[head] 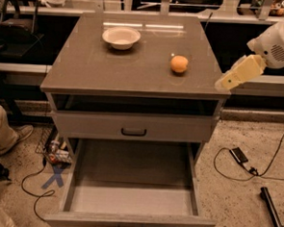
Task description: Place orange into middle drawer
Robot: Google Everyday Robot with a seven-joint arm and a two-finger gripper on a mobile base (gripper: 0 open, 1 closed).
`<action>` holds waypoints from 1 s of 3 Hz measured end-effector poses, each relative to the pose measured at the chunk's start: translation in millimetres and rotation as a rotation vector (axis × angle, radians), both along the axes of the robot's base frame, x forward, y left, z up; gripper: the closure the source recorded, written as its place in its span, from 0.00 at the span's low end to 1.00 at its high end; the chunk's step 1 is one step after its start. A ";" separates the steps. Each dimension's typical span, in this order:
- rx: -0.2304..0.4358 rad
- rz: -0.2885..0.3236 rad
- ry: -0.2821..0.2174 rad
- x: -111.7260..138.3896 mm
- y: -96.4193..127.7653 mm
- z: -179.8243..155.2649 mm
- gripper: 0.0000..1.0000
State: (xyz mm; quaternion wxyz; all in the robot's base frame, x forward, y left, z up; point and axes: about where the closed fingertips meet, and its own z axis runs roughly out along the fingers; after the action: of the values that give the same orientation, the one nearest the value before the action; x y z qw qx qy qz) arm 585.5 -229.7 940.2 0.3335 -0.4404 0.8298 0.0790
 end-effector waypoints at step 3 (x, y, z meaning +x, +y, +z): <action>0.079 -0.125 0.016 117.4 65.0 -54.3 0.00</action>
Offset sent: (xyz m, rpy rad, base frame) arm 0.1358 0.0724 -0.0566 0.0723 0.0044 -0.1720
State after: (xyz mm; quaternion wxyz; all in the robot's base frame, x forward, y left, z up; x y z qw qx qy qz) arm 702.9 -164.7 885.9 0.3483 -0.3735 0.8546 0.0943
